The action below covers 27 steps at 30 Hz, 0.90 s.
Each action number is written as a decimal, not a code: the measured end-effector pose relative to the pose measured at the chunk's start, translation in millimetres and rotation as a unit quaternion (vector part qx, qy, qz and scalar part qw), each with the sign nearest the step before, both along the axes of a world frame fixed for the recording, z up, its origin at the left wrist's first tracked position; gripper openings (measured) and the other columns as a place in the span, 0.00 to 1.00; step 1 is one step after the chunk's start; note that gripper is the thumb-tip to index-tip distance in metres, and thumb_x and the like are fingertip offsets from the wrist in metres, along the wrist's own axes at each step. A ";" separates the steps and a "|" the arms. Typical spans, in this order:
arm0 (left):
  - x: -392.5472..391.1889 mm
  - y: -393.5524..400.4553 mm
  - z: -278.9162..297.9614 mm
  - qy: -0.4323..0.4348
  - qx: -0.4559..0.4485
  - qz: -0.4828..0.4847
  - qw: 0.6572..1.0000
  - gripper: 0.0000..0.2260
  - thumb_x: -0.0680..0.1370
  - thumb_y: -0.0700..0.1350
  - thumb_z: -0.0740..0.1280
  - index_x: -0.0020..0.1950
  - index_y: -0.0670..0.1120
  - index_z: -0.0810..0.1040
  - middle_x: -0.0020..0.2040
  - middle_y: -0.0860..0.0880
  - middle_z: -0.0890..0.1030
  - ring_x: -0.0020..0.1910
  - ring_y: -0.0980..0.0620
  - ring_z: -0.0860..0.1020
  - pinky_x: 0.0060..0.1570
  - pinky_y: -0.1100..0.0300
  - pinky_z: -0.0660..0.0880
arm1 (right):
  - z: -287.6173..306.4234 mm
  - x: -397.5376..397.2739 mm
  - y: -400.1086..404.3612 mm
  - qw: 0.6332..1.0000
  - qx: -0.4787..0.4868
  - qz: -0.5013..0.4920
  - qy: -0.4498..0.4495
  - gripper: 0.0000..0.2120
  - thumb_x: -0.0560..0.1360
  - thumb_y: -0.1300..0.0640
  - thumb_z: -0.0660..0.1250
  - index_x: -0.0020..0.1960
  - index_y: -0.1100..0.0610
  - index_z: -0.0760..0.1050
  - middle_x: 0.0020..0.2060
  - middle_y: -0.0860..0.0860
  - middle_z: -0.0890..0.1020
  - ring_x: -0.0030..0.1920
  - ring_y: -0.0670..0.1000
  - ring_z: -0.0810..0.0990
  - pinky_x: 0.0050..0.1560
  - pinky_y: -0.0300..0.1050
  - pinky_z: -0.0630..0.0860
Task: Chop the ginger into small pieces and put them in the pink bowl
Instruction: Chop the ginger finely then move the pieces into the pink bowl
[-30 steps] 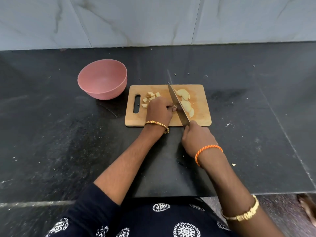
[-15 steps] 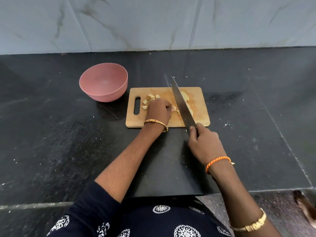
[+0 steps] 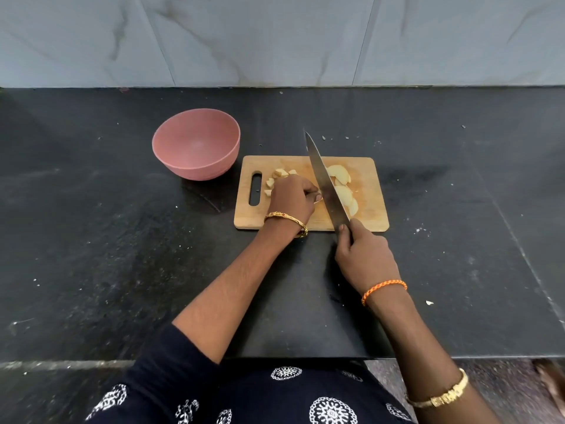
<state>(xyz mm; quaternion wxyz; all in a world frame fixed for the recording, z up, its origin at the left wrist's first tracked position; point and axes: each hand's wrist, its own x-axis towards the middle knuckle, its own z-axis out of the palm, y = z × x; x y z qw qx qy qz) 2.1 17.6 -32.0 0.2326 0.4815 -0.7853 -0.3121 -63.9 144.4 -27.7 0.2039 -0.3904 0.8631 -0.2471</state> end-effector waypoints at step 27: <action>5.0 8.1 -6.7 -0.018 -0.032 0.000 0.999 0.08 0.74 0.38 0.68 0.53 0.40 0.82 0.50 0.42 0.83 0.51 0.47 0.79 0.52 0.63 0.70 | 4.6 1.6 10.9 1.000 -0.031 -0.002 0.004 0.11 0.80 0.51 0.55 0.43 0.55 0.69 0.28 0.49 0.69 0.37 0.61 0.70 0.39 0.48 0.70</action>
